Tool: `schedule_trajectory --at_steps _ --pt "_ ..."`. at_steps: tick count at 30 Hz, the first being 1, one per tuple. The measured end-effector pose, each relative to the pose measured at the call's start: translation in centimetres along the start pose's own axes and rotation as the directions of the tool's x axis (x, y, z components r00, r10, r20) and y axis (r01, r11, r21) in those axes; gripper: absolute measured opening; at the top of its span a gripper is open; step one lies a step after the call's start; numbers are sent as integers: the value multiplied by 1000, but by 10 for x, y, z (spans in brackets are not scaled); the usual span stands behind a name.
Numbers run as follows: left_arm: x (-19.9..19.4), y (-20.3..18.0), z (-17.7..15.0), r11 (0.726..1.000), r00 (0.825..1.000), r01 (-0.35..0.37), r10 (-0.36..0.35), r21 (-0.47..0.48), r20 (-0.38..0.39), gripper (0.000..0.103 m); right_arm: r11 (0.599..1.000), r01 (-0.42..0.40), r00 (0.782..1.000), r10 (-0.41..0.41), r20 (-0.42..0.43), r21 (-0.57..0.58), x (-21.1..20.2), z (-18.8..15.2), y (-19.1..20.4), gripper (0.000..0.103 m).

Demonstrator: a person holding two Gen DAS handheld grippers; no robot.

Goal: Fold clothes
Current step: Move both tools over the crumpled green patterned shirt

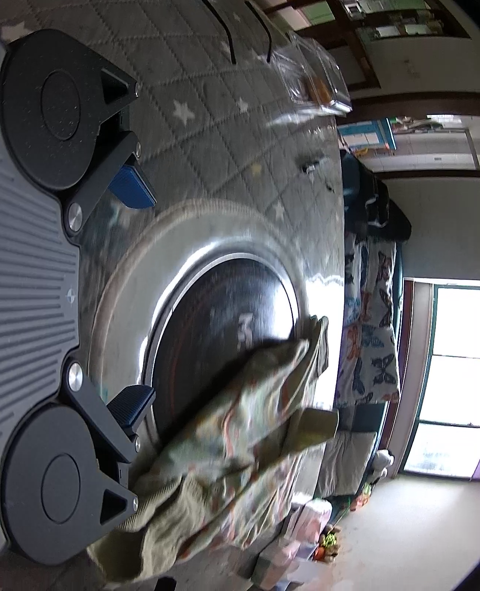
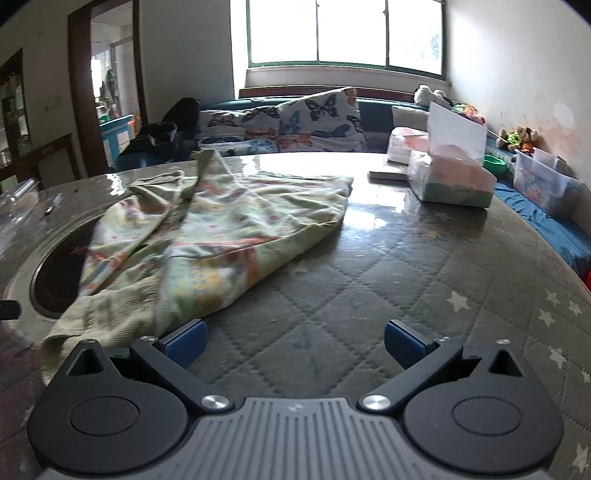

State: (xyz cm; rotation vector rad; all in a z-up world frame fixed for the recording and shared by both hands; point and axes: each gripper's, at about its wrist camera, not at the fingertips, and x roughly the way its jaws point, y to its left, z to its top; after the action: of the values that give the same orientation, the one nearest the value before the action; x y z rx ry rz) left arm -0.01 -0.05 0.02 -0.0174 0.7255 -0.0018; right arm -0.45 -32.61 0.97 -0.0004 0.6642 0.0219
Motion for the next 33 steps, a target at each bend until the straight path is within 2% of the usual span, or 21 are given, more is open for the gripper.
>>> schedule_trajectory --at_steps 5,12,22,33 --pt "-4 -11 1 1000 1000 14 -14 17 -5 103 1000 7 1000 -7 16 -6 -1 -2 8 103" --pt "-12 -27 0 998 999 47 -47 29 -7 103 997 -74 997 74 11 -8 -16 -9 16 103" --pt "-23 -45 -11 996 996 85 -84 40 -18 103 996 -86 996 86 -1 -34 -33 -15 28 103" --pt "-38 -53 -22 994 996 88 -87 63 -19 103 996 -81 997 82 6 -38 -48 -26 35 103"
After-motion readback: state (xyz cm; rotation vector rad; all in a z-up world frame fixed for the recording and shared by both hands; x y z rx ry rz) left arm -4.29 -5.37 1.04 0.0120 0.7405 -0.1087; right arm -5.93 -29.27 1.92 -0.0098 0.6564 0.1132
